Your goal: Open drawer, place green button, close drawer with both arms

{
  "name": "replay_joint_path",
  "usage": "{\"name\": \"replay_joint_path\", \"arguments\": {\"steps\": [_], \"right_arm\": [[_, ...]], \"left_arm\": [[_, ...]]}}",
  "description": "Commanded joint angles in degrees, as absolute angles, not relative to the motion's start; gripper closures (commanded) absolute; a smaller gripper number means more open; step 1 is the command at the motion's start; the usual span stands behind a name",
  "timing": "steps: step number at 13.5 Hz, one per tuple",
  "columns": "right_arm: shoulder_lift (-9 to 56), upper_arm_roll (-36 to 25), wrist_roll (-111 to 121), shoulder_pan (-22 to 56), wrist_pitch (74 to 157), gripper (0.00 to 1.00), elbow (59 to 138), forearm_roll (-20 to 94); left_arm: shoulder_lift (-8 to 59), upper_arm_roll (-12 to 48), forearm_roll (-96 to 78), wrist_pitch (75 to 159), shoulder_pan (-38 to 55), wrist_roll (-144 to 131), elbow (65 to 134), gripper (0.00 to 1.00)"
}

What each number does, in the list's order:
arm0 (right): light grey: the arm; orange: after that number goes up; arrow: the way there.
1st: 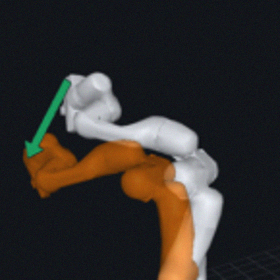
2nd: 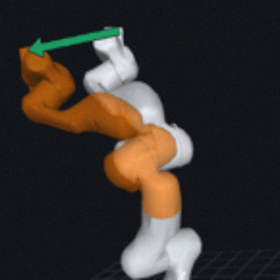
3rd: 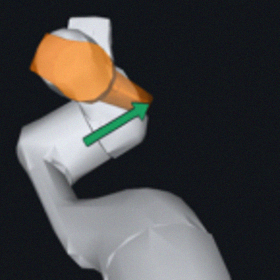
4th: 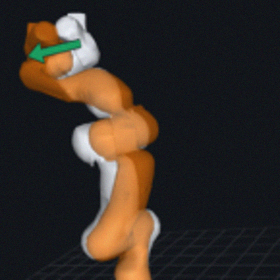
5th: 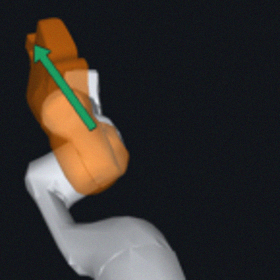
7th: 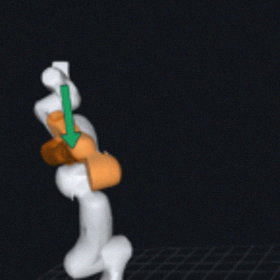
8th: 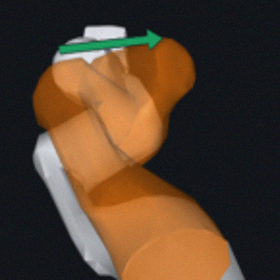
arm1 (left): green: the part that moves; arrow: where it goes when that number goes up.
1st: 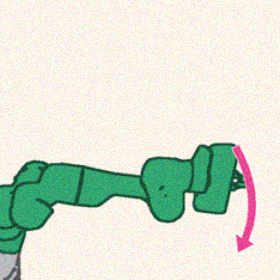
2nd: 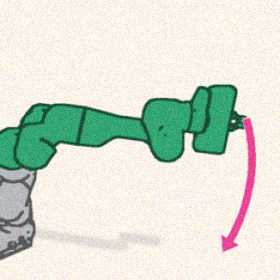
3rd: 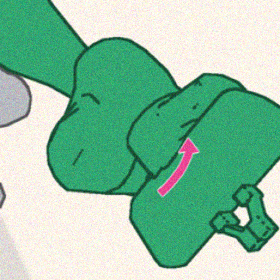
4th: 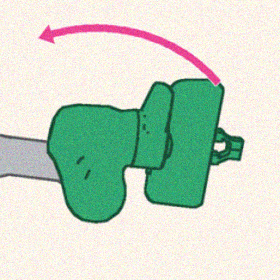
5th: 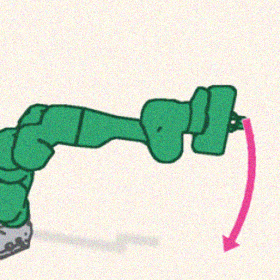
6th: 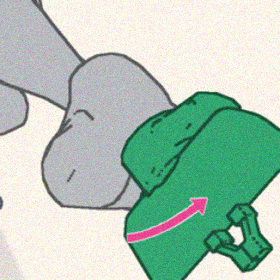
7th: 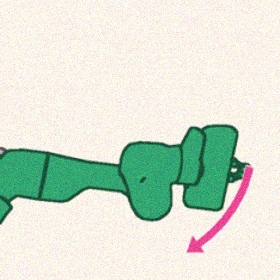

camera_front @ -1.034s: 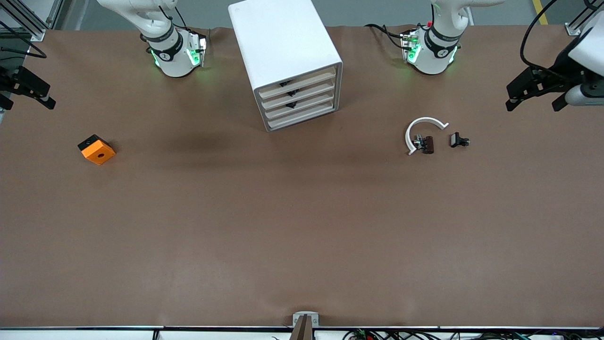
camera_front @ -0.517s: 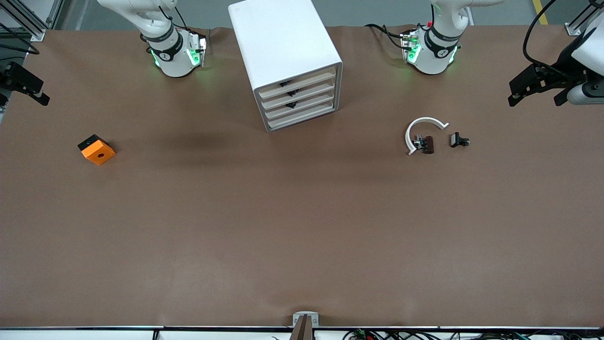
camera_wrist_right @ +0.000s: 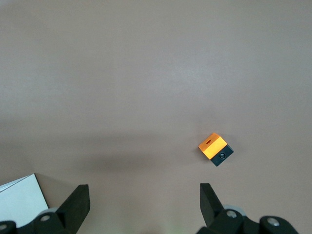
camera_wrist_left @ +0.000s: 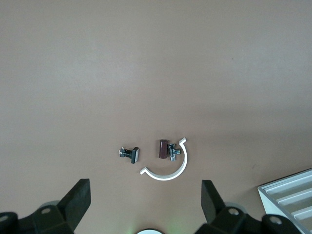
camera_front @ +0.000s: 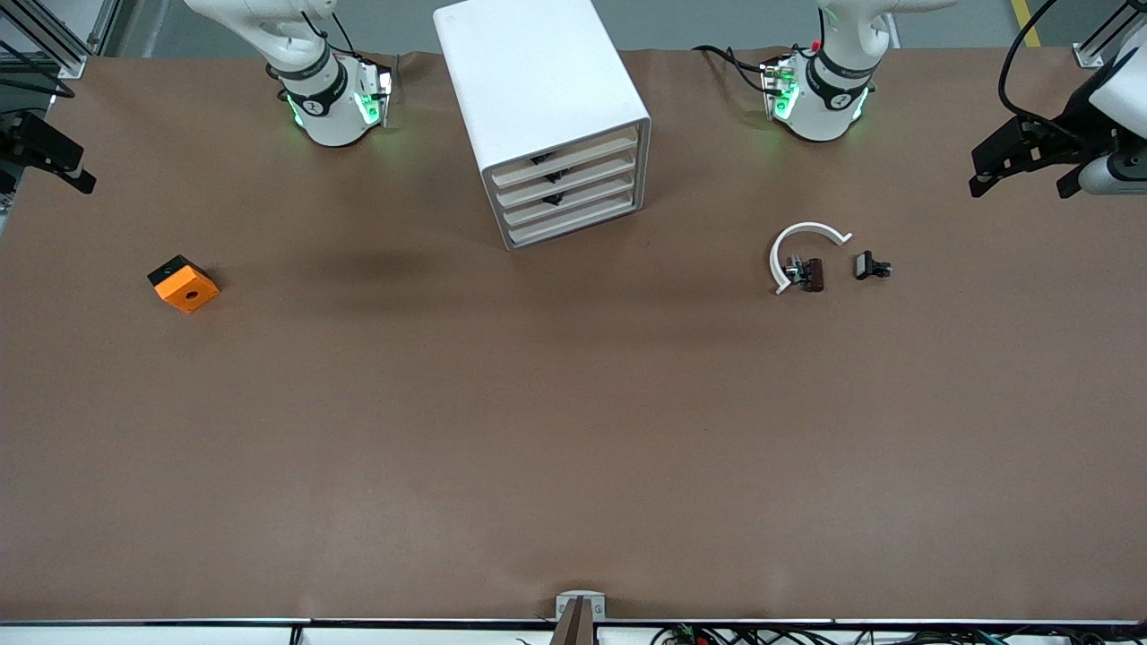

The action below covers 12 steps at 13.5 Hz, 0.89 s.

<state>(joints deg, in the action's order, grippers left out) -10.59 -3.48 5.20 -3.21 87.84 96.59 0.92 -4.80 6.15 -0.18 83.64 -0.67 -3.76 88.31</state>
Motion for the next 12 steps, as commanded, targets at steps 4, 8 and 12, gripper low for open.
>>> {"name": "replay_joint_path", "arguments": {"steps": [4,8,12], "right_arm": [[-10.5,-3.3,6.0,-3.4,86.1,0.00,95.5,0.7],[-10.5,-3.3,7.1,-3.4,86.0,0.00,95.2,0.6],[-10.5,-3.1,10.0,-3.3,86.0,0.00,95.1,0.6]], "left_arm": [[-9.1,6.6,-0.3,85.2,-1.2,-3.4,93.7,0.00],[-7.2,6.2,0.1,84.9,-1.1,-4.3,90.9,0.00],[-5.3,6.3,0.6,84.7,-1.1,-4.0,88.4,0.00]]}}
